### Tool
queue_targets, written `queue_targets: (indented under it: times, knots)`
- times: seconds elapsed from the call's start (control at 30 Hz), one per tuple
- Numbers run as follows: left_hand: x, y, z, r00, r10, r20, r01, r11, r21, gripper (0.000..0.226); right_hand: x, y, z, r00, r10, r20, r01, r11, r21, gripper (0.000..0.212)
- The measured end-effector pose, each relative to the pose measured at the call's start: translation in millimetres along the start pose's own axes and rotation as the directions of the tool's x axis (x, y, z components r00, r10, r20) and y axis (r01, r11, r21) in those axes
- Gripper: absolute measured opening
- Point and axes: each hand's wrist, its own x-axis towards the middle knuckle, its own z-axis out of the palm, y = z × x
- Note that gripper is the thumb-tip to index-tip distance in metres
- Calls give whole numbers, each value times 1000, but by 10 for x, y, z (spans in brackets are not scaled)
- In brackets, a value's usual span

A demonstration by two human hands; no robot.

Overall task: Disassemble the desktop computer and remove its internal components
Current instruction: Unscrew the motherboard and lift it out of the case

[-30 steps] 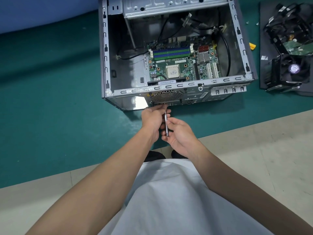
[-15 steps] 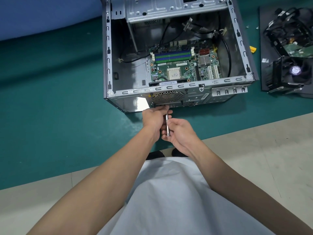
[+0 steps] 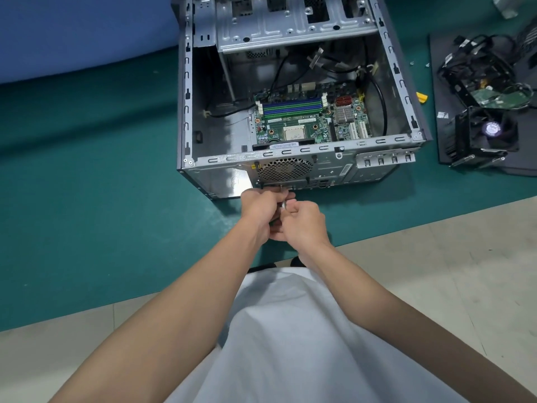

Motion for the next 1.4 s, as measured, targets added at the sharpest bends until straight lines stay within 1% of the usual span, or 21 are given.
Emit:
queue_targets:
  times: [0.07,0.13,0.17,0.2,0.3,0.4,0.47,0.53,0.6,0.67,0.73,0.83,0.9,0.97,1.03,1.1,1.17,1.2,1.23,1.3,1.4]
  knots:
    - [18,13,-6,1000,3,16,-3,999,-40,6,-2,-45,-90,981,90,171,-113,985,128,20]
    - [25,15,-21,999,8,53,-4,997,-71,8,-30,-60,-183,921,129,369,-185,975,123,19]
    - [29,12,-24,997,6,72,0,996,-84,9,-54,-53,-198,898,120,423,-190,973,127,19]
    - [32,3,-28,996,3,88,5,995,-99,10,-70,-39,-194,896,105,432,-185,972,147,19]
    - [48,-23,-30,993,7,115,7,993,-116,12,-87,-15,-110,957,97,275,-137,982,131,13]
    - [51,-52,-36,997,28,75,-22,997,-70,5,-75,17,-31,994,73,84,-70,997,-43,18]
    - [36,-63,-22,999,37,30,-37,999,1,8,-89,18,-21,999,25,23,-21,990,-139,21]
    - [34,-51,6,1000,11,9,-11,1000,-17,5,-110,16,-48,999,2,34,3,989,-149,27]
    - [45,-25,29,1000,-26,15,27,997,-71,3,-104,18,-97,986,37,162,-38,999,5,25]
    - [59,-14,30,998,-33,50,36,997,-63,4,-106,11,-147,934,76,349,-161,962,222,13]
    - [78,-24,25,996,-28,82,32,998,-53,6,-107,15,-155,910,90,406,-216,936,276,13]
    - [69,-47,21,998,-10,64,12,999,-31,5,-124,34,-133,963,102,251,-145,976,160,15]
    - [66,-79,14,999,36,-2,-36,996,81,13,-143,44,-128,986,97,139,-105,993,54,19]
    - [64,-98,10,996,74,-55,-65,985,163,13,-146,62,-121,991,97,92,-101,994,42,22]
    - [55,-85,32,997,42,-62,-33,990,134,9,-154,56,-132,988,102,119,-116,987,114,21]
    - [59,-55,29,999,-11,-34,14,995,95,5,-154,21,-177,964,105,245,-170,949,264,14]
    - [74,-32,-9,999,-34,40,31,996,83,6,-151,-3,-220,930,116,349,-249,896,367,16]
    - [75,-30,-31,996,-41,82,35,997,69,8,-153,-6,-223,930,123,346,-253,897,361,15]
    - [77,-40,-46,993,-45,110,40,998,50,10,-157,-9,-210,941,131,311,-236,914,329,14]
    - [53,-73,-44,994,-23,103,19,999,48,12,-171,-6,-157,974,130,188,-165,968,188,11]
    - [48,-127,3,996,77,-35,-68,978,199,16,-197,3,-106,995,90,37,-89,996,-17,22]
